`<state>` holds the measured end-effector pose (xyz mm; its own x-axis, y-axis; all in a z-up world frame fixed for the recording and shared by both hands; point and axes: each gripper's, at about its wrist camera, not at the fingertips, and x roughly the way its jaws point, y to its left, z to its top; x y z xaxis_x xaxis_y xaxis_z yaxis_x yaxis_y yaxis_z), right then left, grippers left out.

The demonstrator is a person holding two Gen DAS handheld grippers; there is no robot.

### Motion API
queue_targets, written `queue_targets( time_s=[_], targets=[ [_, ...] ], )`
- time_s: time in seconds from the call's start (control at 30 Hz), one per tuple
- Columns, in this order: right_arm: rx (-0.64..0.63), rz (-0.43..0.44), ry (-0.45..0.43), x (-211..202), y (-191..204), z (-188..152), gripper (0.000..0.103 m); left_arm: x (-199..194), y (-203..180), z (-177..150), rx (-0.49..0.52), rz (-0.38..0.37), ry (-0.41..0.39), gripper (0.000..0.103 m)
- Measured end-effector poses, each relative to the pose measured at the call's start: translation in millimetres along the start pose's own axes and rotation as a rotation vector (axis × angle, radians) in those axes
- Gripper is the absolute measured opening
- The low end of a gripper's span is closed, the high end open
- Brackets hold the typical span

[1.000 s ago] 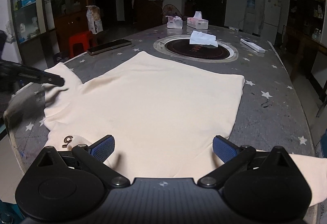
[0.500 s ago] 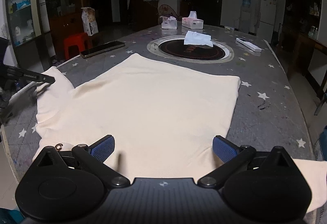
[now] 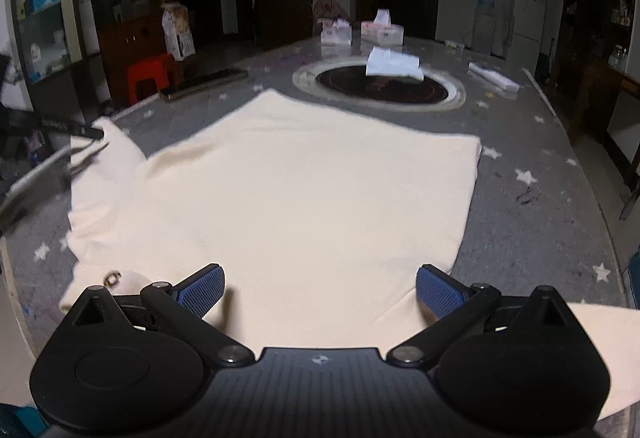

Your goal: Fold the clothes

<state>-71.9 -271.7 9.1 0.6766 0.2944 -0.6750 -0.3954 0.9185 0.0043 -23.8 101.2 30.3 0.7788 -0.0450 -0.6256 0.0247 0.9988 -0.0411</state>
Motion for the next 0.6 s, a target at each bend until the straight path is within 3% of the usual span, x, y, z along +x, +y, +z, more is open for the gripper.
queue_targets(
  time_s=[0.33,0.43,0.6],
  targets=[
    [-0.071,-0.021,0.014,-5,13,-12,0.103,-20,-92,-9,0.129,-0.288,-0.018,0.043],
    [-0.072,-0.020,0.002,-9,13,-12,0.103,-14,-109,-9,0.136,-0.342,-0.009,0.043],
    [-0.053,-0.022,0.007,-8,11,-14,0.103,10,-116,0,0.072,-0.361,-0.004,0.043]
  ],
)
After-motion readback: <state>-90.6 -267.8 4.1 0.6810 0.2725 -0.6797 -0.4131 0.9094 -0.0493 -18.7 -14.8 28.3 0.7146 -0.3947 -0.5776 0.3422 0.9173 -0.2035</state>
